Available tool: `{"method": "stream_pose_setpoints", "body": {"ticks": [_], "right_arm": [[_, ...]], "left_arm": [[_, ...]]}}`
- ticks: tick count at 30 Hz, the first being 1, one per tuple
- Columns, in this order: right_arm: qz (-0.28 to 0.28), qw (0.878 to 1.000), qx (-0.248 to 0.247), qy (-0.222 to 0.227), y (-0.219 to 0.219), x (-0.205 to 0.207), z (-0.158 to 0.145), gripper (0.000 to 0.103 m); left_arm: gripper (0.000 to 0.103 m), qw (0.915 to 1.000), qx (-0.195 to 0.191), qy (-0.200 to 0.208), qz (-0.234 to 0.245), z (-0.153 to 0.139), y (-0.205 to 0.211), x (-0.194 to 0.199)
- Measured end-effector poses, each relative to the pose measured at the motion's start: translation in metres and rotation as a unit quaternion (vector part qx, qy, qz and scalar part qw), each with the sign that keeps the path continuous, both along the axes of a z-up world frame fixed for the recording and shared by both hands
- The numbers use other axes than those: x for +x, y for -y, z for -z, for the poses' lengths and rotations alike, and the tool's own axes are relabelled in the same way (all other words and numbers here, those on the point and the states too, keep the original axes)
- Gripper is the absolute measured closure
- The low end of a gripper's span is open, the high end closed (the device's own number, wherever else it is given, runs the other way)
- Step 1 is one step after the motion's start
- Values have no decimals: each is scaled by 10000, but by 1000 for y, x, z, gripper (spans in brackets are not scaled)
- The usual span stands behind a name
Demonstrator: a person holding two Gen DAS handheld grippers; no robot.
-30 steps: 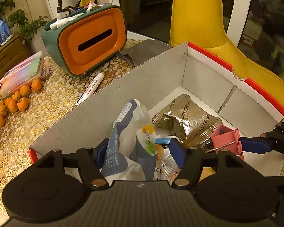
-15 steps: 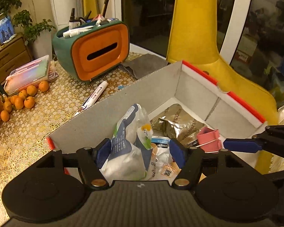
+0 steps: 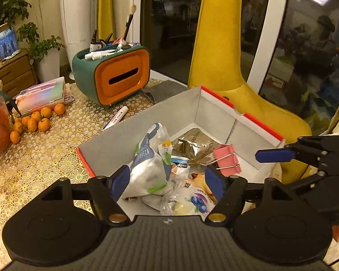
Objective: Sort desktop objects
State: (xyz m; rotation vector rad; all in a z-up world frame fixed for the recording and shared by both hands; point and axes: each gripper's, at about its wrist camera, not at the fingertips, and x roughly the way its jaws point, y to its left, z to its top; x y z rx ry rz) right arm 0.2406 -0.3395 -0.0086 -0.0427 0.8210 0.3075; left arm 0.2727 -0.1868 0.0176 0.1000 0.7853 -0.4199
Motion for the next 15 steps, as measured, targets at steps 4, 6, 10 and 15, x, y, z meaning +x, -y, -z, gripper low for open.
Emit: {"method": "stream_pose_setpoints", "body": {"ticks": [4,6,10,15], "right_arm": [[22,10000,-17,88,0,-8,-3,29],[-13,9999,-31,155,-1,-12,-5,28],[-71,9995,-44,311,-2,-22,-9,19],[-124,9991,-16,400,-3,-33,-11,14]], "left_arm": [[30,9999,-56,116,-69,-2,-8,-17],[26,9998,-90,159,-119,-2,-12,-25],[26,9995,-120,242,-162,0,-19,-42],[19,9991,-179,304,-254,-2,-24,-57]]}}
